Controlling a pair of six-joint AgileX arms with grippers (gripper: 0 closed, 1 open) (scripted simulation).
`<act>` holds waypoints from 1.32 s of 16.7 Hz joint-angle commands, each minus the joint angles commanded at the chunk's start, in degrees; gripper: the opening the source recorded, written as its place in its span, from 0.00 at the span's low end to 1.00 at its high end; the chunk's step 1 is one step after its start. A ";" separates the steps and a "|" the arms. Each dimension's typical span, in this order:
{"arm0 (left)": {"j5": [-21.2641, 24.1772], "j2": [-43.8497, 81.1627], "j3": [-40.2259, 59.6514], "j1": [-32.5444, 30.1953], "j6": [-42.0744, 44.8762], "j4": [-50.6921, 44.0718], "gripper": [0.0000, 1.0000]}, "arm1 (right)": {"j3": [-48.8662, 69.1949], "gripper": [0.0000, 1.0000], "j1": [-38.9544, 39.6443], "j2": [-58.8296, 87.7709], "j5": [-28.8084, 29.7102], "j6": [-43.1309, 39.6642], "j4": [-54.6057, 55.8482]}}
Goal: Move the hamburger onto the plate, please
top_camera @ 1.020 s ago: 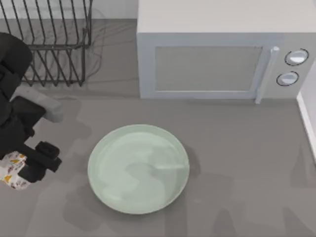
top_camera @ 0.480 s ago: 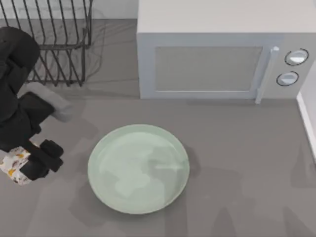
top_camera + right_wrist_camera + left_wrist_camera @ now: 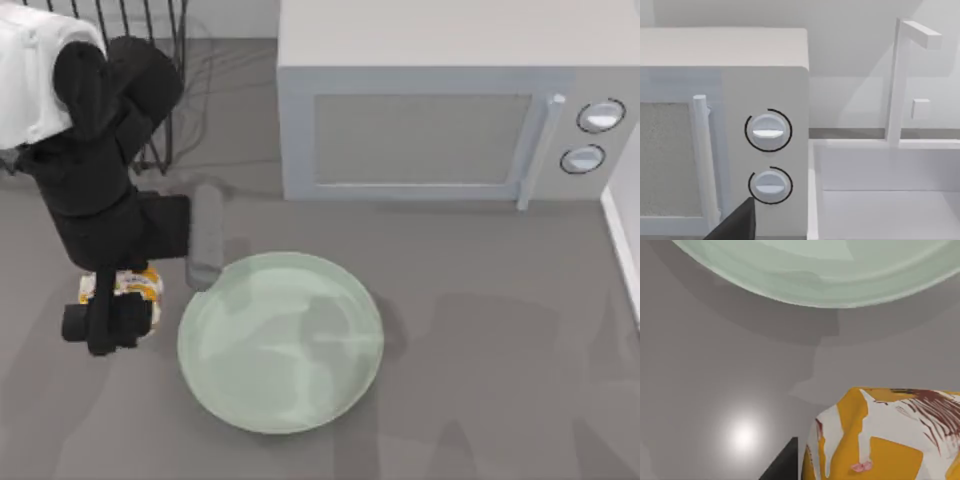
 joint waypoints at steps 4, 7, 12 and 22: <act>0.47 6.42 4.96 -5.12 27.38 -1.54 0.00 | 0.00 1.00 0.00 0.00 0.00 0.00 0.00; 0.81 10.70 8.74 -8.99 46.37 -2.22 0.00 | 0.00 1.00 0.00 0.00 0.00 0.00 0.00; 0.95 14.00 13.49 -13.69 70.30 -1.22 0.00 | 0.00 1.00 0.00 0.00 0.00 0.00 0.00; 0.85 14.40 15.42 -15.41 79.66 -0.06 0.00 | 0.00 1.00 0.00 0.00 0.00 0.00 0.00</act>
